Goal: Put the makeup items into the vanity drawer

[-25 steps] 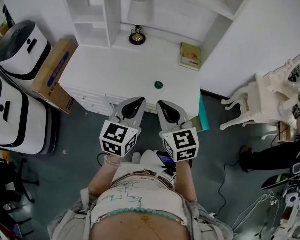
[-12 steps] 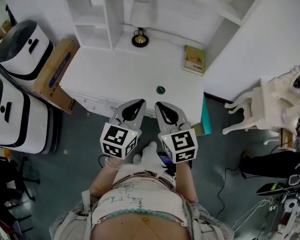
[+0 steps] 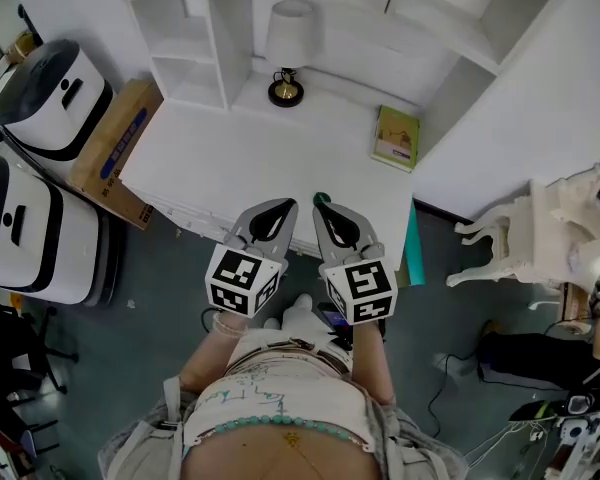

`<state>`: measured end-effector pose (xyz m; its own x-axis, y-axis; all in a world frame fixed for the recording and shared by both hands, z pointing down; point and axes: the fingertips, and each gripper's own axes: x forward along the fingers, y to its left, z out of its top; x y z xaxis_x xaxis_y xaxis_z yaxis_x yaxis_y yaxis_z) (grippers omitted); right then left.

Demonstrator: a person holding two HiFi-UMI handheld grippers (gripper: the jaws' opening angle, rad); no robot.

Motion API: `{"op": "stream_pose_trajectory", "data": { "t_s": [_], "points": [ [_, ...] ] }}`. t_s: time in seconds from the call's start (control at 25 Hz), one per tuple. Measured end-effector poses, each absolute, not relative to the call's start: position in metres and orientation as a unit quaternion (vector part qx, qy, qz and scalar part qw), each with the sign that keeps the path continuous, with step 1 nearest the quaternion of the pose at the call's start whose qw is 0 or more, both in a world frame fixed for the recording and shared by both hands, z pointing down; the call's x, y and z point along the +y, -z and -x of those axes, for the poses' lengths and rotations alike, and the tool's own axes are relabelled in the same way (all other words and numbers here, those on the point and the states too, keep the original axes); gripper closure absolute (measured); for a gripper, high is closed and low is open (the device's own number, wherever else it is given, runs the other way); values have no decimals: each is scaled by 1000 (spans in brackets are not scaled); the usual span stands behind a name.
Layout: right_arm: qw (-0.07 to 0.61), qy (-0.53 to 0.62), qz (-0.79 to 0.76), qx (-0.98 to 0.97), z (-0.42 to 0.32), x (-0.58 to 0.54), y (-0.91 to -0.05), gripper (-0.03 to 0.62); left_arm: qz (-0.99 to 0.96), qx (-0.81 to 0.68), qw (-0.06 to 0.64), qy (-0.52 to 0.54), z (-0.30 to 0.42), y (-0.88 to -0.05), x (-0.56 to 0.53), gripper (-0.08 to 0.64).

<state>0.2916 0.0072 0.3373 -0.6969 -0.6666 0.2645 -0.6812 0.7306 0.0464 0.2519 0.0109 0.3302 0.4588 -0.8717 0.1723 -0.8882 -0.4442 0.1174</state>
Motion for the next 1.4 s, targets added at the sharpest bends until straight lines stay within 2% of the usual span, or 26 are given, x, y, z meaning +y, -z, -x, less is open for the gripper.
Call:
{"op": "stream_pose_trajectory", "data": {
  "t_s": [0.8,1.4],
  "points": [
    [146,-21,-317,-937,-300,-42,-350,565,-813,-573,96,-42,-252,-340,-31,559],
    [149,-33,-369,-917,-281,-71,-349,565,-850,-515,102,-51,-233,-341,-68,559]
  ]
}}
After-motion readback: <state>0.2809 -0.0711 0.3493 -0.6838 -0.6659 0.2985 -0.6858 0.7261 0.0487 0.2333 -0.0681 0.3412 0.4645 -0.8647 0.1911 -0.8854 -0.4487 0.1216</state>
